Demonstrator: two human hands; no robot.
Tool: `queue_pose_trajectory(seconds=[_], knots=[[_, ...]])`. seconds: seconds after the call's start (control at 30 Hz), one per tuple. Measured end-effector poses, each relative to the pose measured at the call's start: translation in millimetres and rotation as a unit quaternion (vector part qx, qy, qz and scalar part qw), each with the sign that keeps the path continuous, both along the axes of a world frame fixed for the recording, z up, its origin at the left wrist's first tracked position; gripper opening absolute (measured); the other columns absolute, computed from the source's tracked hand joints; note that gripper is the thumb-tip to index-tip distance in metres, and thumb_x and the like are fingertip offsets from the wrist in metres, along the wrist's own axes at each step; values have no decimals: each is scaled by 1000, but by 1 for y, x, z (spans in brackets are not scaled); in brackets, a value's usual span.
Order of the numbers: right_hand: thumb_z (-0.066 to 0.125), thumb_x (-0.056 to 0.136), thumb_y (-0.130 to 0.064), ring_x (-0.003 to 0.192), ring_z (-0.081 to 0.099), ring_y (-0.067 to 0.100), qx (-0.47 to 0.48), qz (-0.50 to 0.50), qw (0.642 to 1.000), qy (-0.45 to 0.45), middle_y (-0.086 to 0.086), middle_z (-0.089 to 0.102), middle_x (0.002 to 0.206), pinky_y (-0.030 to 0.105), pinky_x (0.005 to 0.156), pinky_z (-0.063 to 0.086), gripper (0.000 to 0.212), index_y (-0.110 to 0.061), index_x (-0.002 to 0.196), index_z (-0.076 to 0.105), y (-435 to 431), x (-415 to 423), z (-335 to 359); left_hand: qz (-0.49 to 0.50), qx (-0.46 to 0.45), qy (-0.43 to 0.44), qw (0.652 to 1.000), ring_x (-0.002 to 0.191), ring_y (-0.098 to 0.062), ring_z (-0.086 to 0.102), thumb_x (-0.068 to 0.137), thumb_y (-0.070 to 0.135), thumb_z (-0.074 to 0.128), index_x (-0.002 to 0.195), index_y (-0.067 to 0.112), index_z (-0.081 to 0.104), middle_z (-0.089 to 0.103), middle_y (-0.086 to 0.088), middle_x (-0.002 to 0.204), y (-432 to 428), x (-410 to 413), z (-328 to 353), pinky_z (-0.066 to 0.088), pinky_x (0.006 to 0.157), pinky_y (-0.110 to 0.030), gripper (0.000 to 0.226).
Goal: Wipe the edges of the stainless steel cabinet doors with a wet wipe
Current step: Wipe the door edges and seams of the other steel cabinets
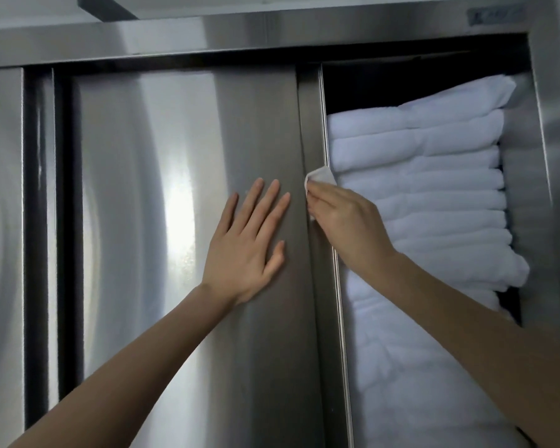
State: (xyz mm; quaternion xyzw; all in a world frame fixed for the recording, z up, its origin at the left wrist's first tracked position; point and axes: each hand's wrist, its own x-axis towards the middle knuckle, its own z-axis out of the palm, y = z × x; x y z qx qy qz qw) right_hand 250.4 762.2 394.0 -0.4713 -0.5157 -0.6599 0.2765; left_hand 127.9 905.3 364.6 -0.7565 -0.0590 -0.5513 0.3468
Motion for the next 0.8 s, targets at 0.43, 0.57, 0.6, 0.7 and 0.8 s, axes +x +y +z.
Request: queue_pose_trajectory(seconds=[0.43,0.57,0.6,0.7,0.8], knots=[[52,93,-13,113,54,22,-104,-60,990,75,1,59,128,41,84,47,24,-6,113,64,-5,7,73,-33,-22,4,999,147,-23,23,94,33,36,148,14,39,32,-4,156,-9,-9,4,18,119,-44,57],[62,85,-1,98,59,27,-139,-40,989,-31,17,67,106,28,84,47,14,6,95,69,-17,9,73,-23,52,41,998,129,-27,52,92,26,39,131,9,59,57,-7,137,-8,-28,35,35,109,-42,47],[64,83,0,90,60,24,-133,-32,989,-58,15,68,95,19,80,41,8,5,85,69,-19,8,80,-14,72,45,996,125,-28,55,92,24,39,127,8,62,60,-7,133,-8,-30,46,37,107,-42,45],[68,81,2,81,66,27,-105,-68,987,-105,13,70,87,23,78,39,3,3,79,70,-20,9,101,1,74,35,997,127,-28,53,90,24,39,127,10,61,60,-7,132,-6,-29,69,36,108,-42,46],[62,86,4,108,62,34,-96,-90,989,-70,21,67,110,38,100,42,17,9,101,69,-15,15,101,-19,64,17,998,132,-30,48,89,24,41,133,11,57,55,-9,138,1,-22,71,35,110,-44,49]])
